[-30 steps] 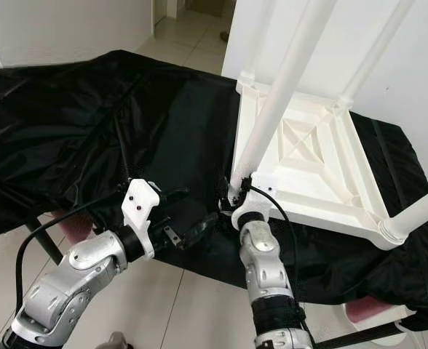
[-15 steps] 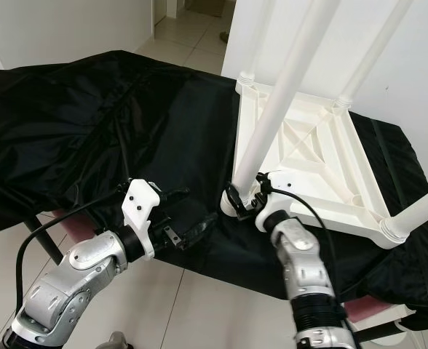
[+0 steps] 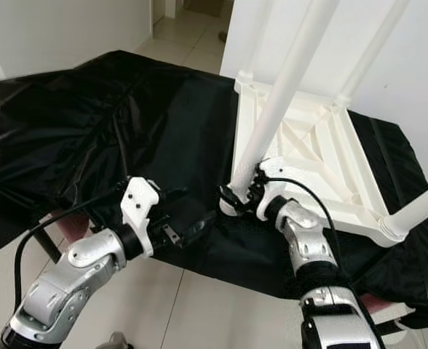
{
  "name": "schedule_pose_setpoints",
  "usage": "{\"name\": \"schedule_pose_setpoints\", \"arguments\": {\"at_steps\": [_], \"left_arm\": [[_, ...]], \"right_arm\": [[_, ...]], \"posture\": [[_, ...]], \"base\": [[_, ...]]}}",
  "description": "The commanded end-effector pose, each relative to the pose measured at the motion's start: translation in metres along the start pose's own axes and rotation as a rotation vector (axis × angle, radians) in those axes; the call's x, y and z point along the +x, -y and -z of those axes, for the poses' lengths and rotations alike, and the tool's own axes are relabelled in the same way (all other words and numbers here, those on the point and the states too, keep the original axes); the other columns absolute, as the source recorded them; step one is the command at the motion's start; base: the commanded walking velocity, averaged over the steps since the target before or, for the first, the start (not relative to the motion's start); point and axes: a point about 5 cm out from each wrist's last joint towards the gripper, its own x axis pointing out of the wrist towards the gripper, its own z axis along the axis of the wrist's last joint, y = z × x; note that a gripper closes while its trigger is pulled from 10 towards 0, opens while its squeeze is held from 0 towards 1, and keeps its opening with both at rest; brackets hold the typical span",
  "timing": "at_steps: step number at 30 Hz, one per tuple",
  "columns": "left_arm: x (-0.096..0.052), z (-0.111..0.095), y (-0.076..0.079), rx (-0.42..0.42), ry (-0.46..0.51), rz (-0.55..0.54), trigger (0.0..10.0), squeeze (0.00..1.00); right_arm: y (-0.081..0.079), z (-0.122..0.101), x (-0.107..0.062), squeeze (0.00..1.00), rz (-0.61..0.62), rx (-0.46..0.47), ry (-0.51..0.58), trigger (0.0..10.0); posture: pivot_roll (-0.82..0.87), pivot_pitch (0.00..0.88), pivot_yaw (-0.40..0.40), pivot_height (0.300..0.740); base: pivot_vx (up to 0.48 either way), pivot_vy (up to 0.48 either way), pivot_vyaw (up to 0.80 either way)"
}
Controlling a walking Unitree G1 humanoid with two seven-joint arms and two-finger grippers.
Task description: Building children table
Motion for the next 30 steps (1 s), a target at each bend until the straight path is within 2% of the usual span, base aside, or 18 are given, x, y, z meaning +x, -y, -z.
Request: {"name": "schedule_pose_setpoints", "arguments": {"at_steps": [1, 4, 5, 6, 20, 22, 27, 28, 30], "left_arm": [[0.0, -0.001, 0.003, -0.001, -0.001, 0.021, 10.0, 0.0], [0.0, -0.001, 0.002, -0.001, 0.0, 0.02, 10.0, 0.0], [0.0, -0.001, 0.002, 0.0, 0.001, 0.017, 10.0, 0.0], [0.0, -0.002, 0.002, -0.001, 0.002, 0.013, 10.0, 0.0], [0.0, -0.001, 0.004, -0.009, 0.004, 0.006, 10.0, 0.0], [0.001, -0.001, 0.005, -0.012, 0.006, 0.012, 10.0, 0.0], [0.001, -0.001, 0.005, -0.012, 0.006, 0.013, 10.0, 0.0], [0.001, -0.001, 0.006, -0.015, 0.006, 0.015, 10.0, 0.0], [0.001, -0.001, 0.006, -0.017, 0.006, 0.015, 10.0, 0.0]], "right_arm": [[-0.004, 0.007, 0.004, 0.0, -0.012, -0.004, -0.03, 10.0], [-0.005, 0.007, 0.006, 0.0, -0.013, -0.004, -0.029, 10.0], [-0.005, 0.009, 0.008, 0.0, -0.005, 0.003, -0.035, 4.2], [-0.007, 0.012, 0.009, 0.0, -0.003, 0.011, -0.042, 0.0], [-0.005, 0.025, 0.0, 0.0, 0.041, 0.054, -0.041, 0.0], [-0.004, 0.023, -0.002, 0.0, 0.124, 0.066, -0.002, 0.0], [-0.004, 0.022, -0.002, 0.0, 0.162, 0.068, 0.006, 0.0], [-0.005, 0.022, -0.002, 0.0, 0.264, 0.059, -0.012, 0.0], [-0.004, 0.023, -0.002, 0.0, 0.311, 0.056, -0.022, 0.0]], "posture": [[0.16, 0.071, -0.114, 0.74], [0.16, 0.071, -0.114, 0.74], [0.16, 0.079, -0.117, 0.74], [0.16, 0.079, -0.117, 0.74], [0.15, 0.094, -0.121, 0.74], [0.14, 0.096, -0.121, 0.74], [0.14, 0.096, -0.121, 0.74], [0.14, 0.099, -0.121, 0.74], [0.14, 0.099, -0.121, 0.74]], "base": [[0.0, 0.0, 0.0], [0.0, 0.0, 0.0], [0.0, 0.0, 0.0], [0.0, 0.0, 0.0], [0.0, 0.0, 0.0], [0.0, 0.0, 0.0], [0.0, 0.0, 0.0], [0.0, 0.0, 0.0], [0.0, 0.0, 0.0]]}}
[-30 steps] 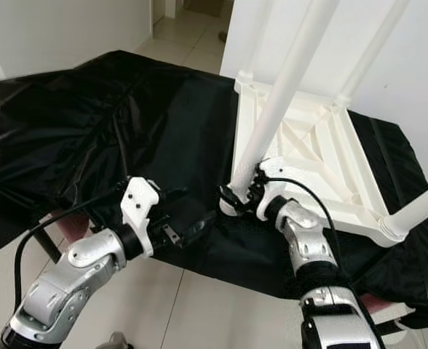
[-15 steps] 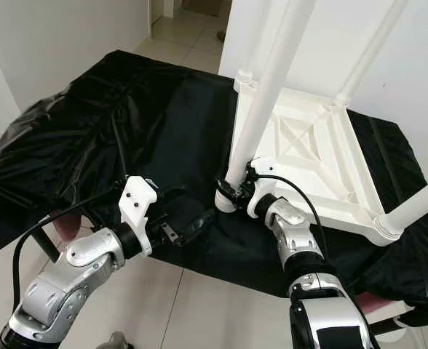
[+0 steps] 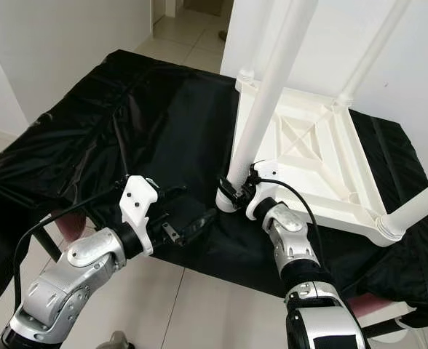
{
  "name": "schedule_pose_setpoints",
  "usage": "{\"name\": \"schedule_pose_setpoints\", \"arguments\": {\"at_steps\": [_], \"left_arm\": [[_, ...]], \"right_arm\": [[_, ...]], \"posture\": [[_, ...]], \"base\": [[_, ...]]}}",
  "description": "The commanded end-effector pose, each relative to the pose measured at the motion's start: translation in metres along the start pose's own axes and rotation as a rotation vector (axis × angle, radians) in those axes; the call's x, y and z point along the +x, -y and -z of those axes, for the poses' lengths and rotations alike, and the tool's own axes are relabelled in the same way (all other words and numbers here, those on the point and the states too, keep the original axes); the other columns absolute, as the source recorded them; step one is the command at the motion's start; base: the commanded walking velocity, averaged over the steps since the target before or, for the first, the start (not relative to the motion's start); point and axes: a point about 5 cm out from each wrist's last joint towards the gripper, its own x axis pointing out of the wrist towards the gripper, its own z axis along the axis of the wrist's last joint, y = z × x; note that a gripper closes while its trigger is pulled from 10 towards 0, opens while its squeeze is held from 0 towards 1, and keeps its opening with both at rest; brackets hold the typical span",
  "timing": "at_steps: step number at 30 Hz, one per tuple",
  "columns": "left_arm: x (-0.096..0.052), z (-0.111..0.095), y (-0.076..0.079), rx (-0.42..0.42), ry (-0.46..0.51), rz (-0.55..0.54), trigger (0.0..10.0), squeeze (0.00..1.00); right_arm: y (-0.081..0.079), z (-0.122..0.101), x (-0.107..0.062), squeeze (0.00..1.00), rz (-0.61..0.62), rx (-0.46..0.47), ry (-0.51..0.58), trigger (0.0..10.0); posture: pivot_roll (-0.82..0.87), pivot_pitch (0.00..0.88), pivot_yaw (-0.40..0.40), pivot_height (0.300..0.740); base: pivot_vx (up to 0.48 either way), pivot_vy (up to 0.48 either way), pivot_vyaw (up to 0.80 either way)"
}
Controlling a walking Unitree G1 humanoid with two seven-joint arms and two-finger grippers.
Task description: Building children table
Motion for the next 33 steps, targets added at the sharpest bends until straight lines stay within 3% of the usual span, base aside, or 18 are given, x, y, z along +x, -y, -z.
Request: {"name": "schedule_pose_setpoints", "arguments": {"at_steps": [1, 10, 16, 23, 25, 26, 27, 28, 29, 33], "left_arm": [[0.001, 0.002, 0.005, -0.013, -0.008, 0.019, 10.0, 0.0], [0.002, 0.002, 0.007, -0.022, -0.007, 0.026, 10.0, 0.0], [0.003, 0.002, 0.008, -0.024, -0.003, 0.027, 10.0, 0.0], [0.003, 0.003, 0.009, -0.027, 0.0, 0.022, 10.0, 0.0], [0.003, 0.003, 0.009, -0.028, 0.001, 0.021, 10.0, 0.0], [0.003, 0.003, 0.009, -0.028, 0.001, 0.02, 10.0, 0.0], [0.003, 0.003, 0.008, -0.027, 0.002, 0.018, 10.0, 0.0], [0.003, 0.003, 0.008, -0.027, 0.002, 0.018, 10.0, 0.0], [0.003, 0.003, 0.008, -0.027, 0.001, 0.018, 10.0, 0.0], [0.003, 0.003, 0.008, -0.027, 0.001, 0.016, 10.0, 0.0]], "right_arm": [[0.01, 0.009, -0.008, 0.0, 0.143, -0.012, -0.071, 0.0], [0.0, 0.013, -0.01, 0.0, 0.359, -0.007, -0.108, 0.0], [-0.013, 0.012, -0.009, 0.0, 0.598, -0.001, -0.119, 0.0], [-0.023, 0.008, -0.006, 0.0, 0.622, 0.046, -0.107, 0.0], [-0.021, 0.006, -0.007, 0.0, 0.627, 0.044, -0.106, 0.5], [-0.019, 0.005, -0.008, 0.0, 0.632, 0.043, -0.106, 1.7], [-0.018, 0.004, -0.009, 0.0, 0.623, 0.041, -0.103, 10.0], [-0.018, 0.004, -0.009, 0.0, 0.623, 0.041, -0.103, 10.0], [-0.019, 0.003, -0.009, 1.0, 0.601, 0.064, -0.092, 10.0], [-0.019, 0.0, -0.01, 1.0, 0.545, 0.081, -0.071, 10.0]], "posture": [[0.13, 0.099, -0.122, 0.74], [0.12, 0.102, -0.121, 0.74], [0.13, 0.097, -0.13, 0.74], [0.13, 0.09, -0.137, 0.74], [0.13, 0.09, -0.137, 0.74], [0.14, 0.088, -0.14, 0.74], [0.14, 0.087, -0.142, 0.74], [0.14, 0.087, -0.142, 0.74], [0.14, 0.084, -0.143, 0.74], [0.14, 0.083, -0.144, 0.74]], "base": [[0.0, 0.0, 0.0], [0.0, 0.0, 0.0], [0.0, 0.0, 0.0], [0.0, 0.0, 0.0], [0.0, 0.0, 0.0], [0.0, 0.0, 0.0], [0.0, 0.0, 0.0], [0.0, 0.0, 0.0], [0.0, 0.0, 0.0], [0.0, 0.0, 0.0]]}}
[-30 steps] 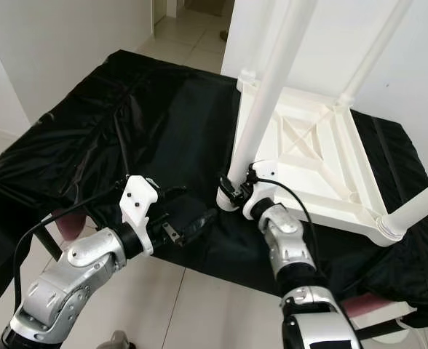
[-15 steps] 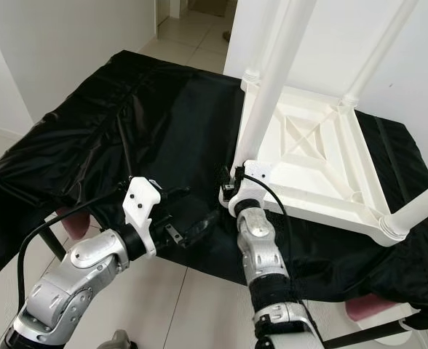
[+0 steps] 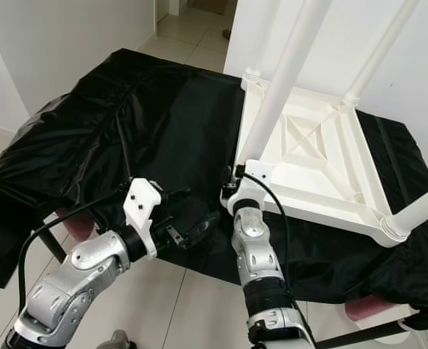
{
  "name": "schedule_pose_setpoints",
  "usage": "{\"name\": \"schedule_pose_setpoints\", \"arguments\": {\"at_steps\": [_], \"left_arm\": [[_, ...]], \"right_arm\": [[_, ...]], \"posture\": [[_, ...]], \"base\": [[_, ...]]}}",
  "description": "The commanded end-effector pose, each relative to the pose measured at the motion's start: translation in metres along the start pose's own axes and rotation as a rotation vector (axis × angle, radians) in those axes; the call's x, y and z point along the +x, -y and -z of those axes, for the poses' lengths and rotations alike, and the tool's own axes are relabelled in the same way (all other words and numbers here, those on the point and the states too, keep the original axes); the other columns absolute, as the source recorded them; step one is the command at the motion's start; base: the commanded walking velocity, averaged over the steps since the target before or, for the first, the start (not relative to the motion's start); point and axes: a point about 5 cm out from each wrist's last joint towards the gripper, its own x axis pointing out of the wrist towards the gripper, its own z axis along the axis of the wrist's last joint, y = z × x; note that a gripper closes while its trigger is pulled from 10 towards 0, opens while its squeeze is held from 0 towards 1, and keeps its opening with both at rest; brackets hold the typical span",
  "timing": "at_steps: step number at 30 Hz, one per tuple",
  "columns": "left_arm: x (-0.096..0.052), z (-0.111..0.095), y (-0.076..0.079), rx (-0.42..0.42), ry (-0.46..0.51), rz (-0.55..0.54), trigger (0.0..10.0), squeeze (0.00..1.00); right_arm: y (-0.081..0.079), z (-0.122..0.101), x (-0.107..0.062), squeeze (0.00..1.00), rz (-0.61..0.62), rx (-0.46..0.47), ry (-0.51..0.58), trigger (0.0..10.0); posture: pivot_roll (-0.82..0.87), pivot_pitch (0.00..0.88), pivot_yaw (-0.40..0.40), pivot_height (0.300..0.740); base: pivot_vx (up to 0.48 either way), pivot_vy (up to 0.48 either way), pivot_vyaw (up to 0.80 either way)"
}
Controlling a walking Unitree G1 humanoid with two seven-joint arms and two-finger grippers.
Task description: Building children table
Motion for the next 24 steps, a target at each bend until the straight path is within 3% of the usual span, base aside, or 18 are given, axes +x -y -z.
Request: {"name": "schedule_pose_setpoints", "arguments": {"at_steps": [1, 3, 6, 7, 10, 11, 18, 21, 23, 24], "left_arm": [[0.001, 0.0, 0.003, -0.002, -0.001, 0.008, 10.0, 0.0], [0.001, 0.001, 0.004, -0.002, -0.001, 0.007, 10.0, 0.0], [0.0, 0.001, 0.004, -0.004, -0.001, 0.005, 10.0, 0.0], [0.0, 0.001, 0.004, -0.005, -0.002, 0.005, 10.0, 0.0], [0.0, 0.001, 0.004, -0.005, -0.003, 0.005, 10.0, 0.0], [0.0, 0.001, 0.004, -0.005, -0.003, 0.006, 10.0, 0.0], [-0.001, 0.0, 0.002, 0.002, -0.008, 0.009, 10.0, 0.0], [-0.001, 0.0, 0.001, 0.005, -0.008, 0.008, 10.0, 0.0], [-0.001, 0.0, 0.001, 0.005, -0.008, 0.008, 10.0, 0.0], [-0.001, -0.001, 0.0, 0.009, -0.007, 0.005, 10.0, 0.0]], "right_arm": [[0.011, 0.009, -0.004, 1.0, 0.005, 0.009, -0.045, 10.0], [0.012, 0.008, -0.004, 1.0, -0.017, 0.016, -0.042, 10.0], [0.022, 0.001, -0.004, 1.0, -0.179, 0.035, -0.016, 10.0], [0.026, 0.0, -0.004, 0.73, -0.244, 0.025, -0.015, 10.0], [0.028, -0.001, -0.005, 0.73, -0.282, 0.017, -0.017, 10.0], [0.032, -0.002, -0.005, 0.0, -0.328, 0.021, -0.023, 10.0], [0.044, -0.004, -0.002, 0.0, -0.569, -0.085, -0.043, 10.0], [0.041, -0.005, 0.0, 0.0, -0.675, -0.121, -0.038, 10.0], [0.041, -0.005, 0.0, 0.0, -0.675, -0.121, -0.038, 10.0], [0.035, -0.006, 0.004, 0.0, -0.747, -0.149, -0.031, 10.0]], "posture": [[0.14, 0.083, -0.144, 0.74], [0.14, 0.083, -0.144, 0.74], [0.14, 0.08, -0.146, 0.74], [0.14, 0.08, -0.146, 0.74], [0.14, 0.08, -0.146, 0.74], [0.14, 0.08, -0.146, 0.74], [0.14, 0.079, -0.13, 0.74], [0.15, 0.083, -0.125, 0.74], [0.15, 0.083, -0.125, 0.74], [0.15, 0.088, -0.121, 0.74]], "base": [[0.0, 0.0, 0.0], [0.0, 0.0, 0.0], [0.0, 0.0, 0.0], [0.0, 0.0, 0.0], [0.0, 0.0, 0.0], [0.0, 0.0, 0.0], [0.0, 0.0, 0.0], [0.0, 0.0, 0.0], [0.0, 0.0, 0.0], [0.0, 0.0, 0.0]]}}
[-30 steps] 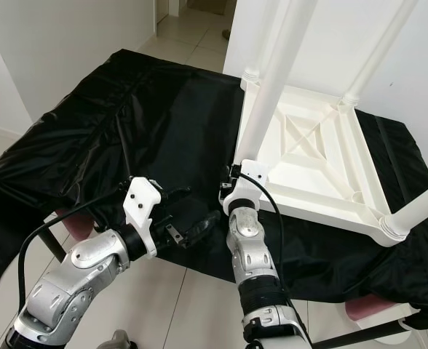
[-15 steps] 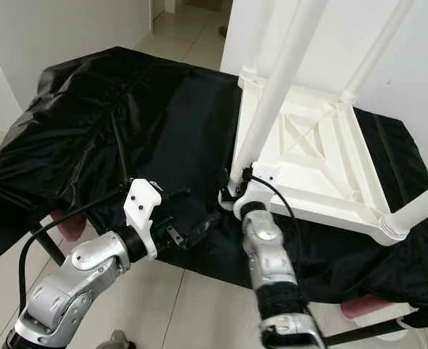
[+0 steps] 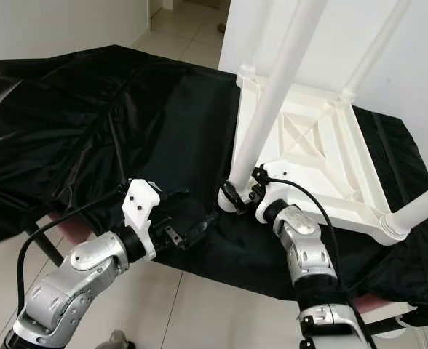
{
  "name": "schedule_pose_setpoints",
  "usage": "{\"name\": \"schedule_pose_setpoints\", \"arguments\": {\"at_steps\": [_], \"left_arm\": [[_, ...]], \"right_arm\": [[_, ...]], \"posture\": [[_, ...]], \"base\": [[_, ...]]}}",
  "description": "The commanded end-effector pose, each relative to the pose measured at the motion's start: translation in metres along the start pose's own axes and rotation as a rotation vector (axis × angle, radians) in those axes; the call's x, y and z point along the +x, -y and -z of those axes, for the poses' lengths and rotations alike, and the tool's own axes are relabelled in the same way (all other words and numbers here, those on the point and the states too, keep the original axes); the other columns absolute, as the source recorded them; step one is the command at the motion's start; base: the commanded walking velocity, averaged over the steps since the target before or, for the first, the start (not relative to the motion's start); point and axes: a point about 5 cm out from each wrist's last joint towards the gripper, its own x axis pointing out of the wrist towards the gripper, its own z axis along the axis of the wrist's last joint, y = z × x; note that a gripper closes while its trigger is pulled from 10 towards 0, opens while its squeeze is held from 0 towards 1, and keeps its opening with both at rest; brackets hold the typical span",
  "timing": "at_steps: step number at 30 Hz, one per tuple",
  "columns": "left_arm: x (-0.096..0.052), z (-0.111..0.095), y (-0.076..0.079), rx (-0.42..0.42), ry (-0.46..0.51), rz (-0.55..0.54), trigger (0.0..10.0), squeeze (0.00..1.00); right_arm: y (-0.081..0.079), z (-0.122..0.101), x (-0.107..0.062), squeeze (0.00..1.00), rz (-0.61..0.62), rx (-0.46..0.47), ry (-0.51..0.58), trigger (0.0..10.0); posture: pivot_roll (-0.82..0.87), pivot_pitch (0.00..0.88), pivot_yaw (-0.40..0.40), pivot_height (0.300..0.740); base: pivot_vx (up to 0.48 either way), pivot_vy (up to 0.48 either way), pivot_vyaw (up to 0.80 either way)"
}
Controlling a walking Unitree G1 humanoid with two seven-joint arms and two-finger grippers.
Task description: Building children table
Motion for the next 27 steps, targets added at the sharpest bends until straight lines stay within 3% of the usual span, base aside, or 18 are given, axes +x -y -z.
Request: {"name": "schedule_pose_setpoints", "arguments": {"at_steps": [1, 2, 8, 12, 13, 21, 27], "left_arm": [[0.001, -0.002, 0.002, 0.008, -0.001, 0.014, 10.0, 0.0], [0.0, -0.003, 0.001, 0.009, -0.001, 0.013, 10.0, 0.0], [0.0, -0.003, 0.001, 0.009, -0.004, 0.007, 10.0, 0.0], [-0.001, -0.002, 0.0, 0.011, -0.006, 0.005, 10.0, 0.0], [-0.001, -0.002, 0.0, 0.014, -0.008, 0.002, 10.0, 0.0], [-0.004, -0.003, -0.001, 0.018, -0.01, -0.016, 10.0, 0.0], [-0.004, -0.003, -0.001, 0.017, -0.01, -0.016, 10.0, 0.0]], "right_arm": [[-0.001, 0.001, 0.001, 0.0, -0.044, -0.023, -0.005, 10.0], [-0.003, 0.0, 0.011, 0.0, -0.071, -0.039, 0.0, 10.0], [-0.011, -0.001, 0.029, 0.0, -0.097, -0.044, 0.007, 10.0], [-0.012, -0.001, 0.032, 0.0, -0.099, -0.044, 0.004, 10.0], [-0.013, 0.002, 0.035, 0.0, -0.103, -0.031, -0.013, 0.0], [-0.01, 0.02, 0.027, 0.0, -0.103, 0.0, -0.071, 0.0], [-0.006, 0.022, 0.024, 0.0, -0.072, 0.015, -0.07, 0.0]], "posture": [[0.15, 0.088, -0.121, 0.74], [0.16, 0.088, -0.122, 0.74], [0.17, 0.088, -0.12, 0.74], [0.17, 0.088, -0.123, 0.74], [0.18, 0.089, -0.126, 0.74], [0.19, 0.09, -0.13, 0.74], [0.19, 0.09, -0.13, 0.74]], "base": [[0.0, 0.0, 0.0], [0.0, 0.0, 0.0], [0.0, 0.0, 0.0], [0.0, 0.0, 0.0], [0.0, 0.0, 0.0], [0.0, 0.0, 0.0], [0.0, 0.0, 0.0]]}}
